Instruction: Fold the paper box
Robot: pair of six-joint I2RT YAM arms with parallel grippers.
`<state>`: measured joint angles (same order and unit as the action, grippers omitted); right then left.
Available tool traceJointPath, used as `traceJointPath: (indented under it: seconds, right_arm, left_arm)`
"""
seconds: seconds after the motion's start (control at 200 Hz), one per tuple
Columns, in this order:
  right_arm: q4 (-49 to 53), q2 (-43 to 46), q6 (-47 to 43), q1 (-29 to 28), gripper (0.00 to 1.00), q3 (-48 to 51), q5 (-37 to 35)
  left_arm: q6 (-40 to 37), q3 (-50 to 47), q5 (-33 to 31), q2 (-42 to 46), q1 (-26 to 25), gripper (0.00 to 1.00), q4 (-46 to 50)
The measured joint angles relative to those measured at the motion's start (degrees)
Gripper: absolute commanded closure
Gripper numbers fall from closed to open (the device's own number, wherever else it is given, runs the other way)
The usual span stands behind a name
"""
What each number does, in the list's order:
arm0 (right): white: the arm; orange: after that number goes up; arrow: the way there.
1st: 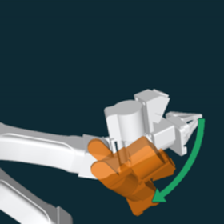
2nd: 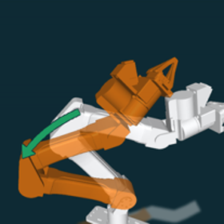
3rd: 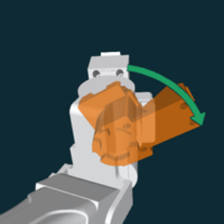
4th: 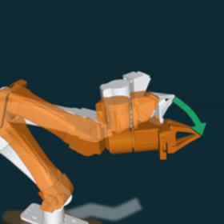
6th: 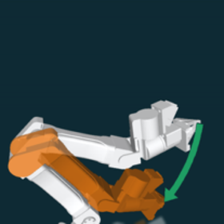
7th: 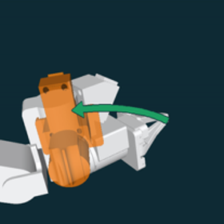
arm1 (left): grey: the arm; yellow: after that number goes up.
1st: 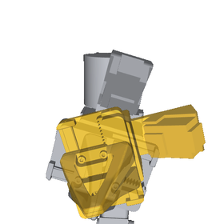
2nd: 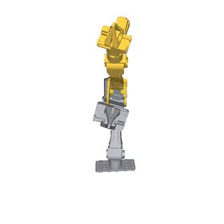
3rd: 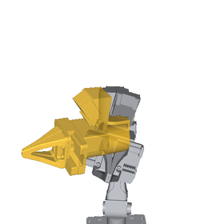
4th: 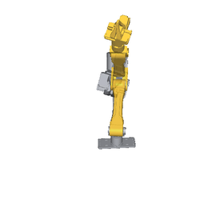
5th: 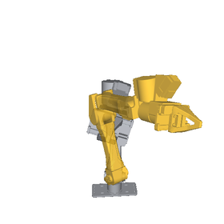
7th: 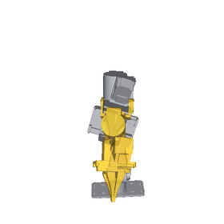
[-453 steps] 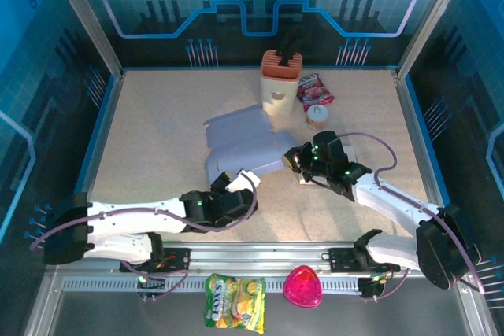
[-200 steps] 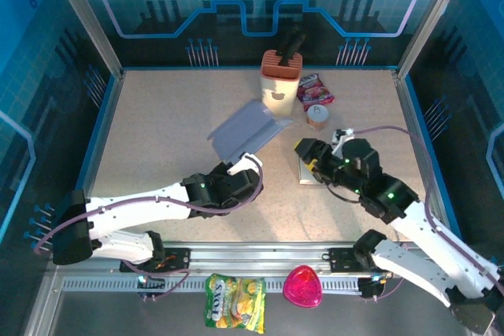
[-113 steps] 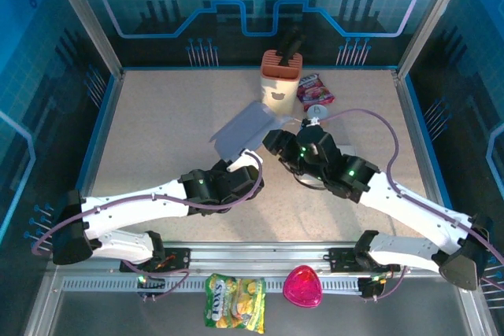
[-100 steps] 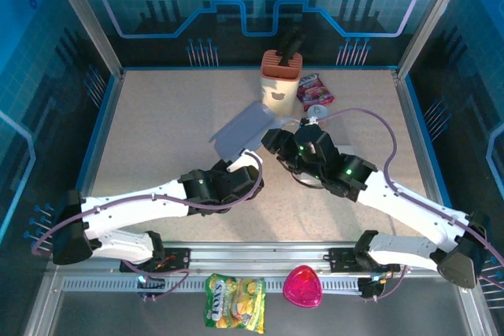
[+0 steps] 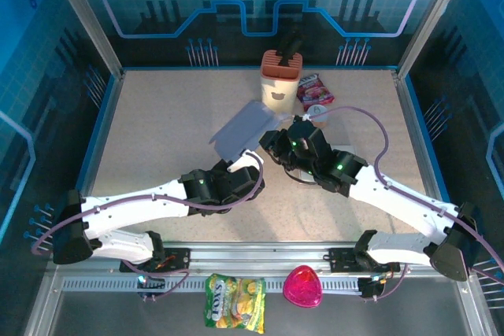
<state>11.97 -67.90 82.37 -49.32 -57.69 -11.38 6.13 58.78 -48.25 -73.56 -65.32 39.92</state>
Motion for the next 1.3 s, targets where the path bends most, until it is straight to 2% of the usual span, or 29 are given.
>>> traceJointPath:
  seconds: [0.1,0.125,0.225,0.275,0.325,0.56,0.81,0.895,0.925,0.94,1.055,1.171,1.301]
  right_arm:
    - [-0.02,0.00,0.24,0.24,0.97,0.04,0.44]
    - [-0.02,0.00,0.09,0.26,1.00,0.09,0.48]
    - [-0.20,0.02,0.35,0.66,1.00,0.39,1.11]
    - [-0.66,0.02,0.39,1.03,1.00,0.79,1.33]
    - [-1.09,0.11,0.66,1.36,1.00,1.33,1.42]
    - [-2.43,2.47,2.36,3.26,1.00,2.54,2.84]
    - [-3.76,3.63,4.26,4.52,1.00,2.54,4.39]
    - [-3.67,4.11,4.66,4.76,1.00,2.54,4.61]
    - [-3.48,4.50,4.66,4.76,1.00,2.54,4.66]
    - [-3.41,4.72,4.66,4.76,1.00,2.54,4.66]
    - [-2.27,7.65,4.63,4.76,1.00,2.54,4.76]
    - [-0.98,11.96,4.37,4.57,1.00,2.49,4.42]
    - [0.90,16.02,4.26,2.73,1.00,2.05,3.61]
  left_arm:
    - [0.04,0.00,-0.52,0.02,0.02,0.99,0.15]
    - [0.09,0.00,-0.59,0.04,0.02,0.94,0.15]
    - [0.44,0.00,-0.57,0.66,0.00,0.64,0.59]
    - [1.44,0.00,-0.50,1.70,-0.22,0.53,0.44]
    - [1.75,0.00,-0.39,3.23,-0.46,0.47,0.55]
    - [7.52,-4.55,0.63,13.27,-0.85,0.38,-0.17]
    - [12.02,-8.96,1.03,13.75,-2.58,0.32,0.11]
    - [15.08,-9.03,-1.92,14.36,-2.91,0.17,1.60]
    - [16.20,-9.22,-2.97,15.28,-3.04,0.03,2.05]
    - [16.68,-9.40,-3.37,15.85,-3.15,0.01,2.12]
    - [17.16,-11.85,-3.61,25.03,-3.96,0.01,-0.31]
    - [14.62,-14.21,0.57,35.98,-4.20,0.01,-4.63]
    - [13.62,-14.60,4.02,43.23,-4.20,0.01,-7.28]
